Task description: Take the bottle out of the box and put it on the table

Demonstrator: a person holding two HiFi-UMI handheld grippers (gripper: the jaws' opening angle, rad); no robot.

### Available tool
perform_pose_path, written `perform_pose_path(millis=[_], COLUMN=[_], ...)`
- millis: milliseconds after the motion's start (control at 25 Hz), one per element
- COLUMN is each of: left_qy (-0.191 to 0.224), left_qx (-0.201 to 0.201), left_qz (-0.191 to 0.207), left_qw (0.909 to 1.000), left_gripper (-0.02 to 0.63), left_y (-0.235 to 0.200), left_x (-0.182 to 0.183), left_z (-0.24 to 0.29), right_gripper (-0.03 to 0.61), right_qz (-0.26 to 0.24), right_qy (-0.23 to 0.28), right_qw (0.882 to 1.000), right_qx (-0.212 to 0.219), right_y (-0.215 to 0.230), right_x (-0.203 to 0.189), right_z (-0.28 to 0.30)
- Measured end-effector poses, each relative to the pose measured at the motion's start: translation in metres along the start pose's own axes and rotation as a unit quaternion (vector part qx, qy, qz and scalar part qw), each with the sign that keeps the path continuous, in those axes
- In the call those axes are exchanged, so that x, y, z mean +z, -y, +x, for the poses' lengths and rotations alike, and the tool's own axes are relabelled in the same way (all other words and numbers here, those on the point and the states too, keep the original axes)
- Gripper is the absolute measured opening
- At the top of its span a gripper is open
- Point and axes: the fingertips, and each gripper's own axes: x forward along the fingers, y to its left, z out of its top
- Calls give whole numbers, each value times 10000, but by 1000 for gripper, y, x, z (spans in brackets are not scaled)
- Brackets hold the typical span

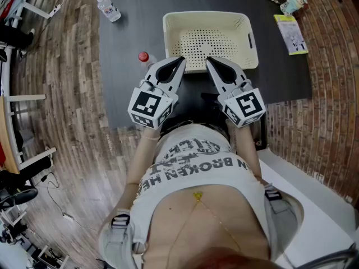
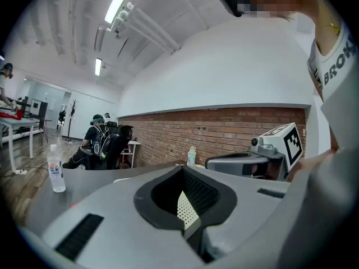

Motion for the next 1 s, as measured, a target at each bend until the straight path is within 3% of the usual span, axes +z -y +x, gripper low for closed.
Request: perform_pose_path(millis=[480,1000], left_qy=[268,255], left_qx=[-88,-103], left_qz=[114,125], left_qw=[9995,9995], left_gripper=[7,7], left_y=[12,15], left_x=[26,28], left_z=[-10,-14], right_gripper=[8,8], right_qz=[-24,-44], right_qy=[110,101], right_qw=[9999,9998], right_qx=[111,185], right_y=[-20,-29], right_x=[17,22], right_z=[4,4])
